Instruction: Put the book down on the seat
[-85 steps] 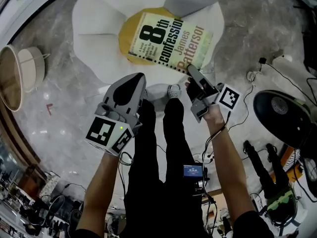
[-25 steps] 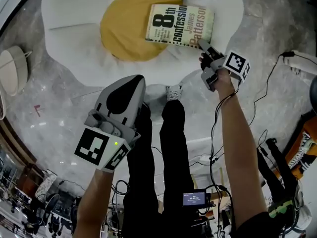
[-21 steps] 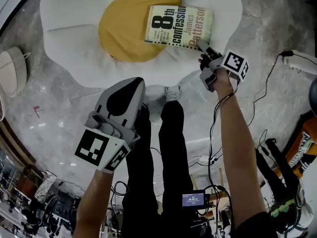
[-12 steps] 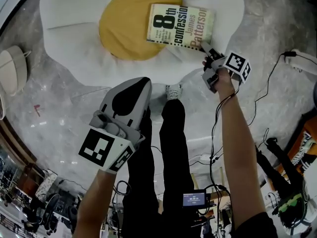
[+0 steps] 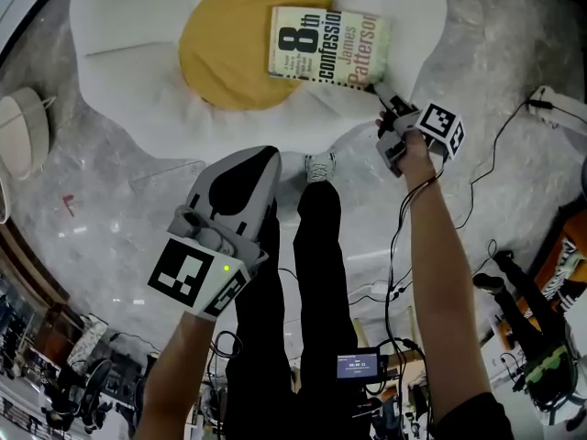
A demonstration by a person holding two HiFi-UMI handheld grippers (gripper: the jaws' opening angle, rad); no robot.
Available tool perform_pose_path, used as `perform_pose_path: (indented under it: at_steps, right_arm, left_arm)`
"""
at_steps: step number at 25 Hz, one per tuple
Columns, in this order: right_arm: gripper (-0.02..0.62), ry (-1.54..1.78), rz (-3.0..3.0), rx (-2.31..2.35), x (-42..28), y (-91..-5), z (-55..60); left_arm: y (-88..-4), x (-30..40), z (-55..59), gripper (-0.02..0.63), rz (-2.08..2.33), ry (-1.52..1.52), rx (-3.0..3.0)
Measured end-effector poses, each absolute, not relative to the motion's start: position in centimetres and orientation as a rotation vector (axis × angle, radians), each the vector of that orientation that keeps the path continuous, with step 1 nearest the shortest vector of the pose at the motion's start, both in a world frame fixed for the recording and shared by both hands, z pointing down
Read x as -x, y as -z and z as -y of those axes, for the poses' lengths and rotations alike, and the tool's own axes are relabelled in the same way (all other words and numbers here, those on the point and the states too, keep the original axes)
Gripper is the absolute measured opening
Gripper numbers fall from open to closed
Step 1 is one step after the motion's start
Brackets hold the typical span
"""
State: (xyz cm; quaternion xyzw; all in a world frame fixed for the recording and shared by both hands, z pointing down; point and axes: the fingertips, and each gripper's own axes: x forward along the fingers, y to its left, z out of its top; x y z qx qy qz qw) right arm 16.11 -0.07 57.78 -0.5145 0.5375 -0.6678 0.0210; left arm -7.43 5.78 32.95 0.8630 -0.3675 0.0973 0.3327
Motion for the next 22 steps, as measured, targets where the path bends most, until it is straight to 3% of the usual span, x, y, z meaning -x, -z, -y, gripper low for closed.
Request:
perform_pose_path:
  at_steps: [7,22]
  right_arm:
    - [0.231,2.076,-1.644,1.583,-16.2,-57.9,-0.1]
    - [0.029,2.082,-1.682,1.476,-14.2,-49.6,-3.0]
  left_arm:
    - [-33.4,7.5,-5.3,0.011,0.957,-0.26,-2.246]
    - [-27.4,7.6,-6.5,0.011,0.978,-0.261,-2.264]
